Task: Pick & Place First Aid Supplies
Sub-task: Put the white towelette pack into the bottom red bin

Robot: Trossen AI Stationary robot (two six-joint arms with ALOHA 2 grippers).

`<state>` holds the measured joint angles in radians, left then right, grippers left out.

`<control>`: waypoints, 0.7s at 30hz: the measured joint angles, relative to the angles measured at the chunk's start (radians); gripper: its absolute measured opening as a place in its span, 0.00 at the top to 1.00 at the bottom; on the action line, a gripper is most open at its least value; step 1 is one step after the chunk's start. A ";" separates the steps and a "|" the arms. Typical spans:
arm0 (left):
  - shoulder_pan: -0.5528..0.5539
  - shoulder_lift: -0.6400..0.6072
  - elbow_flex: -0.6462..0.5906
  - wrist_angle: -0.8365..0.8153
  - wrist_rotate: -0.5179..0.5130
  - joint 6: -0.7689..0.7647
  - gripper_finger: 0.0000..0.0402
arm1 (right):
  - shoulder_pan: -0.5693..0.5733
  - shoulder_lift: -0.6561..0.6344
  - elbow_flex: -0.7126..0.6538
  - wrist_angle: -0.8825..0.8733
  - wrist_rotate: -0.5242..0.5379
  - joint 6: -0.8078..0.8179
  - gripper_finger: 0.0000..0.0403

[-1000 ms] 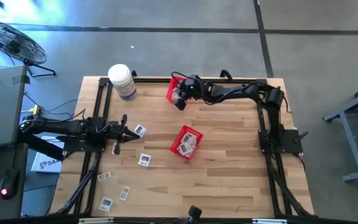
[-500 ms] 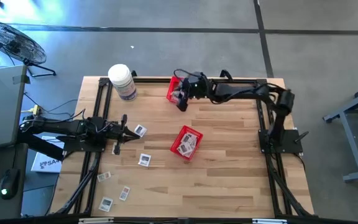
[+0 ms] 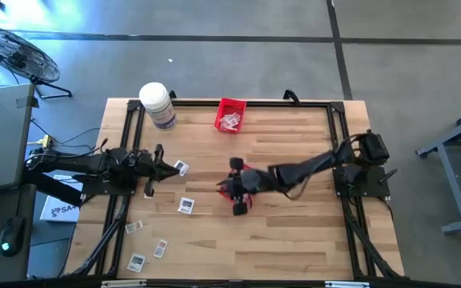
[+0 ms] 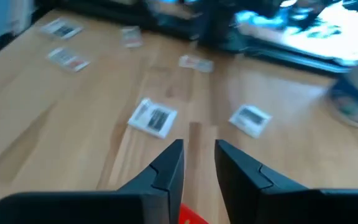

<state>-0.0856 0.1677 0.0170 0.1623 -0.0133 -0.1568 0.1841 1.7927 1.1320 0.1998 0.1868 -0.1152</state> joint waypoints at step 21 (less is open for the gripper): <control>0.000 0.260 0.016 0.195 -0.051 -0.161 0.95 | 0.112 0.000 -0.167 0.277 0.255 0.032 0.81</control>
<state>-0.0860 0.4280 0.0334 0.3573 -0.0645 -0.3178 0.2962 1.7924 0.9653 0.4767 0.4419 -0.0828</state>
